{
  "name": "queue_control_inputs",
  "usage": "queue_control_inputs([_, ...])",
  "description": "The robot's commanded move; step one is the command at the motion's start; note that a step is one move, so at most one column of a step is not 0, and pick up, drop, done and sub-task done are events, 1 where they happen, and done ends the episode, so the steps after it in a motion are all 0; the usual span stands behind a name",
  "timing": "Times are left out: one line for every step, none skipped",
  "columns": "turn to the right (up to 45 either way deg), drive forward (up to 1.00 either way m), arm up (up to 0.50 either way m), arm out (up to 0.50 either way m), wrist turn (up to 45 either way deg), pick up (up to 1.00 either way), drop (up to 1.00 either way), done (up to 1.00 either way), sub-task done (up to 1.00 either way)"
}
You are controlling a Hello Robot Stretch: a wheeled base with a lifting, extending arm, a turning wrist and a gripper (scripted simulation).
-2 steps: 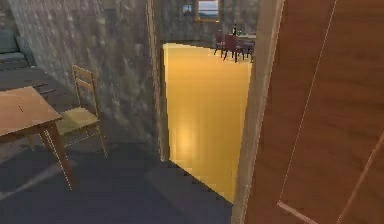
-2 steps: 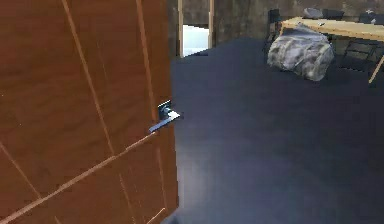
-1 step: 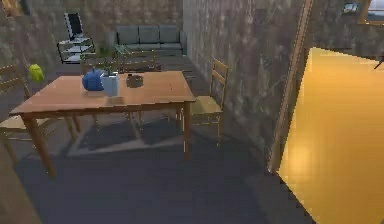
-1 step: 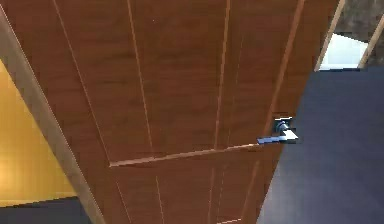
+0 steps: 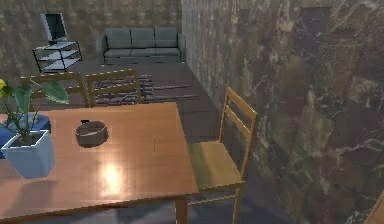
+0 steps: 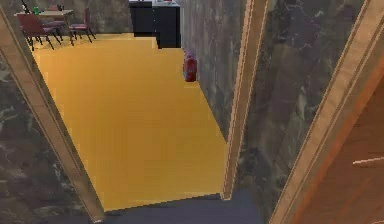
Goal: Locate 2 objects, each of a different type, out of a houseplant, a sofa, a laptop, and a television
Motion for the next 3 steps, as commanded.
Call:
queue_control_inputs([-12.0, 0.00, 0.00, 0.00, 0.0, 0.00, 0.00, 0.00, 0.00])
queue_control_inputs([0.0, 0.20, 0.00, 0.00, 0.0, 0.00, 0.00, 0.00, 0.00])
queue_control_inputs([-36.0, 0.00, 0.00, 0.00, 0.0, 0.00, 0.00, 0.00, 0.00])
